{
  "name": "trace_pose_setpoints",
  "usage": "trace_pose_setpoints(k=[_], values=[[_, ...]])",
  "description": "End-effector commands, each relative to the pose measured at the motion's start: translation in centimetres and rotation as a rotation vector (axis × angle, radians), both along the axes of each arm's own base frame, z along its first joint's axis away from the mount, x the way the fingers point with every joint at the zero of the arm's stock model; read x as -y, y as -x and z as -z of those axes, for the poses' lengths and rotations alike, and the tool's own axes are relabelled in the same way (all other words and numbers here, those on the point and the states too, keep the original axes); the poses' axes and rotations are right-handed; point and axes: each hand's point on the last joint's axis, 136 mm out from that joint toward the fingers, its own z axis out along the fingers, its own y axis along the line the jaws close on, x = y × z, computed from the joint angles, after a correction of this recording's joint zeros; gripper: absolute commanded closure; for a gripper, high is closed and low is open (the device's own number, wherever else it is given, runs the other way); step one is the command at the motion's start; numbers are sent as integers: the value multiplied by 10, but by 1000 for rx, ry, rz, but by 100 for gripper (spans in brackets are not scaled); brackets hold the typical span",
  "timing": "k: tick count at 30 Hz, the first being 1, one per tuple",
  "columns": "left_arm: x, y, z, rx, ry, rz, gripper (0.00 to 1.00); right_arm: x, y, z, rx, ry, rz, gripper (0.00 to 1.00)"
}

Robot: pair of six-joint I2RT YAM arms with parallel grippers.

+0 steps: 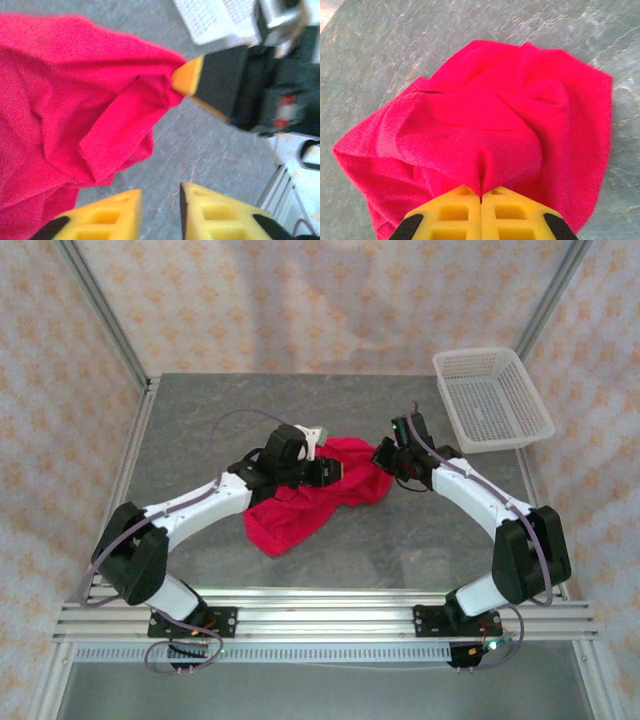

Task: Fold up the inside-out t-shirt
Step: Turn the T-shirt inside out at the center of the table.

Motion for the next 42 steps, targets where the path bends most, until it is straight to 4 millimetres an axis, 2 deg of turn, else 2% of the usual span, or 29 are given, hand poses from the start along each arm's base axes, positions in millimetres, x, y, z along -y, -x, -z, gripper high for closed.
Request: trace_pose_setpoints(k=[1,11,16,17,18,20,21,23,26,28,30,32,33,35,37,40,42], values=[[0,-11,32,-64,12,-69,62,-7,2,-14,40,-50,-21,100],[11,-38,65,-85,-23,-110,60,-7,8,-17,42,-64,-35,100],[17,-48,75,-97,-24,-112,63,-10,10,-14,33,-82,-41,100],[19,-50,76,-98,-18,-112,65,-10,10,-13,32,-83,-41,100],[20,-51,77,-102,-9,-112,71,-10,11,-13,31,-83,-43,100],[25,-53,73,-102,20,-103,91,-9,11,-12,32,-79,-38,100],[26,-52,70,-101,34,-99,100,-7,10,-11,33,-71,-32,100],[26,-49,57,-86,57,-93,100,-1,6,-8,35,-46,-7,100],[15,-37,20,-18,74,-109,100,17,-5,0,22,-16,66,100],[7,-20,-16,82,60,-123,100,34,-17,14,-10,-19,131,100],[9,3,-41,192,35,-108,100,43,-29,27,-50,-58,166,100],[20,27,-49,283,15,-73,100,41,-39,36,-89,-108,174,100],[30,41,-45,309,17,-50,100,37,-42,38,-103,-127,167,100],[46,60,-25,339,-1,0,100,28,-46,40,-119,-169,154,100],[62,73,9,312,-31,47,100,23,-43,40,-124,-186,141,100],[77,85,59,272,-74,82,100,25,-29,41,-147,-158,125,100],[83,89,80,256,-102,99,100,29,-17,43,-166,-133,114,100]])
